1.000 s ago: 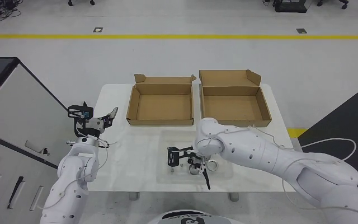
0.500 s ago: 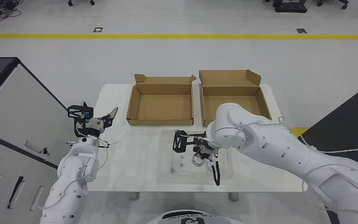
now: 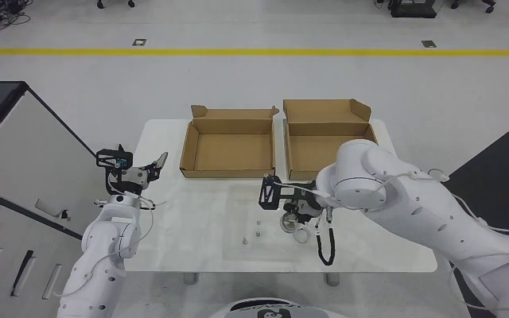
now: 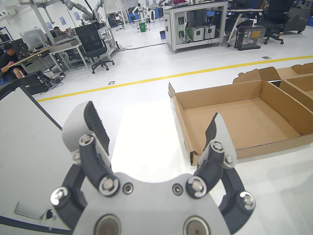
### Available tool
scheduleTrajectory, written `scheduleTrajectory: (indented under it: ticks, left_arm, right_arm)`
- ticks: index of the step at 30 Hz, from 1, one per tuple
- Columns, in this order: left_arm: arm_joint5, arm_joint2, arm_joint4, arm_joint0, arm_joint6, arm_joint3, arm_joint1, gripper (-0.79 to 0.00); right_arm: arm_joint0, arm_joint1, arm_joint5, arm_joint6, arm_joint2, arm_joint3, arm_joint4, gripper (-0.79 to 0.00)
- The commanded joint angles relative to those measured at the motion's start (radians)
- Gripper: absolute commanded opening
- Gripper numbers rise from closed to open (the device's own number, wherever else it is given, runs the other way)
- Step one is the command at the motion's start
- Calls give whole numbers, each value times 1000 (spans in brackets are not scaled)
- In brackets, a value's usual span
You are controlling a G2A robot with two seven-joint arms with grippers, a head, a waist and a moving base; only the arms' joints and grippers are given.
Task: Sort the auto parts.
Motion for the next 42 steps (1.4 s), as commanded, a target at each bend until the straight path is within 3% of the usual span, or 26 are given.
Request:
scheduleTrajectory:
  ticks: [1, 5, 12, 17, 20, 26, 34, 42]
  left_arm:
    - [0, 0, 0, 0, 0, 0, 0, 0]
    - [0, 0, 0, 0, 0, 0, 0, 0]
    - [0, 0, 0, 0, 0, 0, 0, 0]
    - [0, 0, 0, 0, 0, 0, 0, 0]
    - [0, 0, 0, 0, 0, 0, 0, 0]
    - [0, 0, 0, 0, 0, 0, 0, 0]
    - [0, 0, 0, 0, 0, 0, 0, 0]
    - [0, 0, 0, 0, 0, 0, 0, 0]
  right_arm:
    - [0, 0, 0, 0, 0, 0, 0, -785]
    - [-12, 7, 23, -109, 75, 53, 100, -785]
    - [-128, 53, -89, -216, 317, 288, 566, -785]
    - [-212, 59, -172, -203, 366, 429, 907, -785]
    - [-212, 44, -172, -171, 337, 463, 1104, -785]
    - [-145, 1, -113, -113, 262, 411, 1348, -785]
    - [-108, -68, -6, -5, 270, 331, 1652, -785]
    - [-116, -129, 0, 0, 263, 291, 1831, -785]
